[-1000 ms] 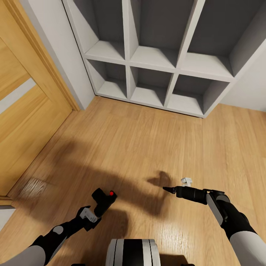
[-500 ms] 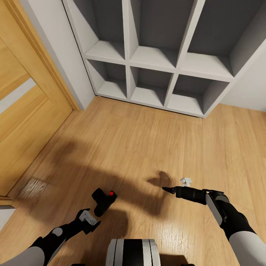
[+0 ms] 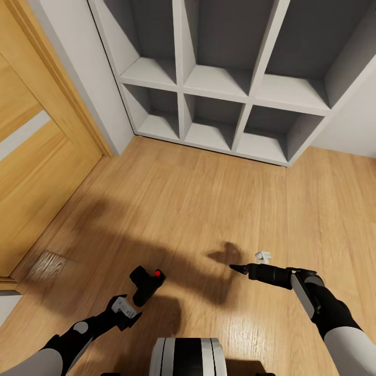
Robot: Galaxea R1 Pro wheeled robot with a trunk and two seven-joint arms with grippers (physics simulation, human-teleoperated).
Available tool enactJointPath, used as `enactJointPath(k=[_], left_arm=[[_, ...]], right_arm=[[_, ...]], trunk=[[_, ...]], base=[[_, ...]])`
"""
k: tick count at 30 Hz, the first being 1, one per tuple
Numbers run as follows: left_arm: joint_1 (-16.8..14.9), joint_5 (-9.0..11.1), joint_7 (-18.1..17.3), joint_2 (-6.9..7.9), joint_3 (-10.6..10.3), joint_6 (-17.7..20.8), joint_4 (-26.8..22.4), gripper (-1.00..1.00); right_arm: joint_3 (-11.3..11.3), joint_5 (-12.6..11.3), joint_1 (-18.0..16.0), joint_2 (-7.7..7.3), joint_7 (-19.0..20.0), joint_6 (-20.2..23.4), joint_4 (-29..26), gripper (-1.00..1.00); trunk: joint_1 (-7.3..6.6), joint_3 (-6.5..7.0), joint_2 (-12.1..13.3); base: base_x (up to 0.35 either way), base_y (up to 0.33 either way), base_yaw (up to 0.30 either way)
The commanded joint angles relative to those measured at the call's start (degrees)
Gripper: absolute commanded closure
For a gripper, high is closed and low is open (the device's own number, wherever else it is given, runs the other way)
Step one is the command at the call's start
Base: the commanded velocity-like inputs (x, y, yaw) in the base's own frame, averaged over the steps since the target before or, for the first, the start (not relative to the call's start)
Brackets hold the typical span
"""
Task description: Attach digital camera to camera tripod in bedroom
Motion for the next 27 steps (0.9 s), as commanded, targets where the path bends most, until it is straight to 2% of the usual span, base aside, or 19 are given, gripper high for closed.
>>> enactJointPath(k=[1, 7, 27], left_arm=[[0.0, 0.0, 0.2, 0.05, -0.5, -0.3, 0.0, -1.00], [0.0, 0.0, 0.2, 0.05, -0.5, -0.3, 0.0, -1.00], [0.0, 0.0, 0.2, 0.06, -0.5, -0.3, 0.0, -1.00]], right_arm=[[-0.1, -0.3, 0.0, -0.01, 0.0, 0.5, 0.0, -1.00], [0.0, -0.3, 0.0, -0.17, -0.2, 0.8, 0.1, -1.00], [0.0, -0.3, 0.0, -0.22, -0.3, 0.6, 0.1, -1.00]], trunk=[[-0.01, -0.03, 0.0], [-0.01, -0.03, 0.0], [-0.01, -0.03, 0.0]], base=[[0.000, 0.000, -0.047], [0.000, 0.000, -0.134], [0.000, 0.000, -0.033]])
